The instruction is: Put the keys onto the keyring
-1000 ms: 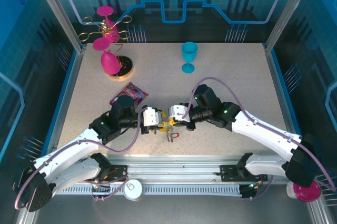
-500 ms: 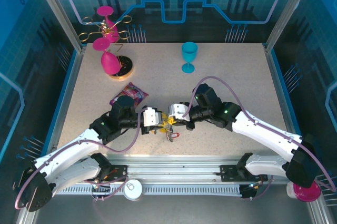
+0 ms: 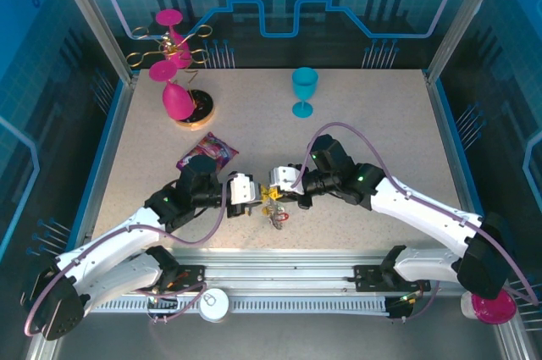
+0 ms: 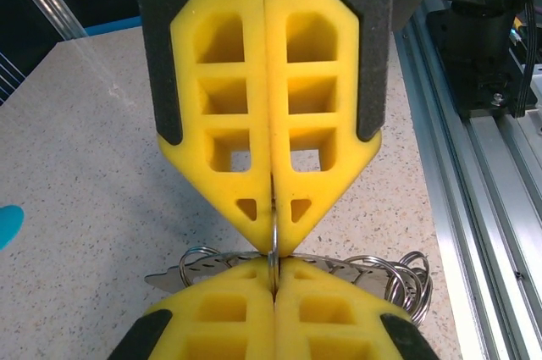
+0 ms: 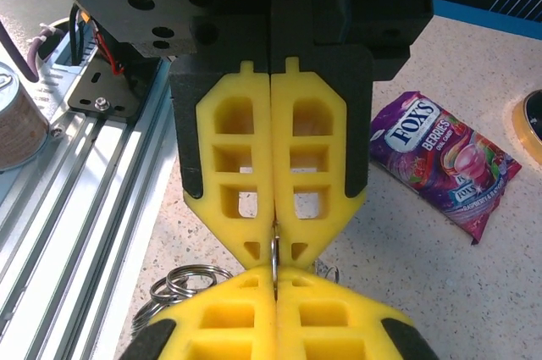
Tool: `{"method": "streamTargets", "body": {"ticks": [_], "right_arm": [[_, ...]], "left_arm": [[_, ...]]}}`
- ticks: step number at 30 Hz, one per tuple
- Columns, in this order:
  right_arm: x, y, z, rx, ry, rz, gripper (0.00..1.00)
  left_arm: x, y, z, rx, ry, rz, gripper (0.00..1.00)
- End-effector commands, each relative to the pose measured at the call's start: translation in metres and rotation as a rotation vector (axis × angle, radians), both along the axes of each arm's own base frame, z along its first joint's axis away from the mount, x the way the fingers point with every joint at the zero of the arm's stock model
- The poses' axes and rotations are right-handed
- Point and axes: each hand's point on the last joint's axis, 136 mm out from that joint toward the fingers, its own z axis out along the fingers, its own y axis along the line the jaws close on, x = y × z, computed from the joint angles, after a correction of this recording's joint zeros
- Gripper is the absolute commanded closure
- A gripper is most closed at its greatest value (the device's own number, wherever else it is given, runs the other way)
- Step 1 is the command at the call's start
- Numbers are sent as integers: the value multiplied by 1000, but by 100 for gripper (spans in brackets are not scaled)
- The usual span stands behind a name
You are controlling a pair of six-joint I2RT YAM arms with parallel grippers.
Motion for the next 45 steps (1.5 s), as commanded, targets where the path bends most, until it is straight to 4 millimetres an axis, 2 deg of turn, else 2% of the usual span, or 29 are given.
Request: {"method": "streamTargets", "body": {"ticks": [1, 3, 4, 10, 22, 27, 35, 38, 42, 45], "right_arm": [[-1, 1, 11, 31, -16, -7, 93], [2, -5, 14, 40, -26, -33, 81], [3, -8, 15, 40, -32, -44, 79], [3, -16, 12, 16, -39, -52, 78], [3, -9, 7, 11, -13, -22, 77], [3, -6, 9, 24, -20, -15, 80], [1, -3, 9, 27, -8, -1, 99], [0, -2, 9, 32, 2, 7, 100], [-3, -1, 11, 41, 16, 19, 100], [-4, -1, 11, 42, 23, 21, 100]], "left_arm": [[4, -4, 24, -55, -114, -7, 100], [5, -3, 21, -47, -115, 0, 100], [5, -3, 19, -44, -112, 3, 100], [5, -2, 15, -35, -103, 4, 100], [5, -4, 16, -32, -92, -1, 100], [5, -4, 15, -33, -83, -6, 100], [2, -5, 19, -50, -76, -12, 100], [3, -5, 23, -69, -75, -5, 100], [4, -5, 25, -87, -74, 4, 92], [4, -5, 26, -92, -73, 4, 90]]}}
